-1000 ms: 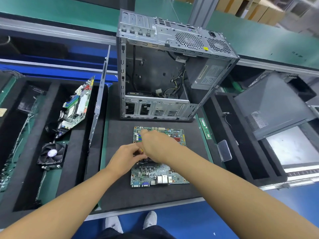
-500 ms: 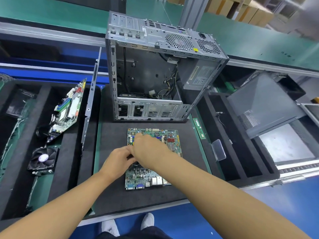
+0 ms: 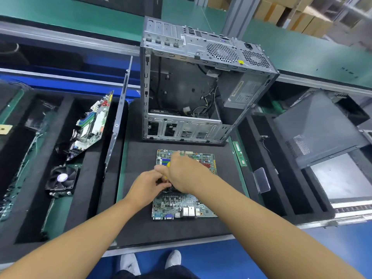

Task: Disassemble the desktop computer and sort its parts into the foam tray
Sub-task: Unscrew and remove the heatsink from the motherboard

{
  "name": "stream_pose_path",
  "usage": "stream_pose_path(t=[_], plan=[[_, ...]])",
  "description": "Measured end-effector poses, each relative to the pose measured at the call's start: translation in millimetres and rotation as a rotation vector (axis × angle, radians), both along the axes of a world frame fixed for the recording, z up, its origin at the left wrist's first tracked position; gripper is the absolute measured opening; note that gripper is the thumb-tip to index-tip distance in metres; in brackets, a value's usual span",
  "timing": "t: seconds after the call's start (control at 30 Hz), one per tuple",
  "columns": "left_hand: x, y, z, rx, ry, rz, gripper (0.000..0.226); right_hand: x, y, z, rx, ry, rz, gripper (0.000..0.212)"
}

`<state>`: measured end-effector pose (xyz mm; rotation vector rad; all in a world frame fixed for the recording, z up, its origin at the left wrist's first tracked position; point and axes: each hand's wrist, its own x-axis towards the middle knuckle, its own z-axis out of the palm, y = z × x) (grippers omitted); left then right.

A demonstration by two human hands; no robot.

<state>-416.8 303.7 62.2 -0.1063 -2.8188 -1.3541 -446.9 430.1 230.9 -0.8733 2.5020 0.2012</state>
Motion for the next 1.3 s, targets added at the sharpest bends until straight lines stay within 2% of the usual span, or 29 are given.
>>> stream_pose_path(t=[0.07, 0.17, 0.27, 0.33, 0.47, 0.5, 0.57, 0.67, 0.73, 0.77, 0.93, 1.07, 1.2, 1.3], plan=[[0.8, 0.2, -1.1, -0.008, -0.005, 0.008, 0.016, 2.9, -3.2, -3.0, 0.035, 0.015, 0.051, 0.028], [1.3, -0.7, 1.1, 0.019, -0.003, 0.002, 0.026, -1.6, -8.8, -5.0, -0.065, -0.088, -0.028, 0.015], [0.4, -1.6, 0.5, 0.021, -0.005, -0.005, 0.008, -9.6, -10.4, 3.7, -0.032, -0.142, 0.043, 0.017], [-1.4, -2.4, -2.2, -0.004, -0.035, -0.008, 0.012, -14.5, -9.6, 11.0, 0.027, -0.133, 0.077, 0.021], [-1.4, -1.1, -3.9, 0.014, -0.012, -0.045, 0.009, -9.3, -6.2, 3.8, -0.006, -0.048, -0.053, 0.029], [-0.9, -1.2, -6.0, 0.001, -0.019, -0.030, 0.005, -5.6, -7.2, 0.6, 0.002, 0.000, -0.029, 0.031], [-0.4, -1.7, -8.3, 0.000, -0.023, 0.001, 0.014, -0.5, -9.9, -5.9, 0.011, 0.067, 0.034, 0.026], [-0.2, -4.1, -6.8, 0.019, 0.006, 0.011, 0.010, -3.3, -14.3, -5.3, -0.060, -0.057, 0.017, 0.010], [-0.6, -5.3, -4.6, 0.023, 0.021, 0.003, 0.035, -6.6, -16.8, -2.5, -0.047, -0.138, 0.061, 0.014], [-1.3, -6.1, -5.6, 0.015, 0.012, -0.015, 0.039, -9.4, -17.0, -0.3, -0.021, -0.152, 0.086, 0.015], [-7.6, -6.4, -9.4, 0.003, -0.006, -0.057, 0.011, -25.9, -11.4, 10.8, 0.081, -0.188, 0.201, 0.012], [-7.6, -5.0, -15.5, -0.046, -0.021, -0.023, 0.023, -23.4, -13.5, 12.5, 0.133, -0.162, 0.321, 0.024], [-7.8, -5.9, -12.0, -0.023, -0.057, -0.019, 0.014, -27.5, -12.6, 14.9, 0.142, -0.107, 0.471, 0.024], [-9.1, -6.2, -11.1, 0.008, -0.033, -0.074, 0.023, -31.3, -0.6, 13.2, 0.050, -0.167, 0.332, 0.022]])
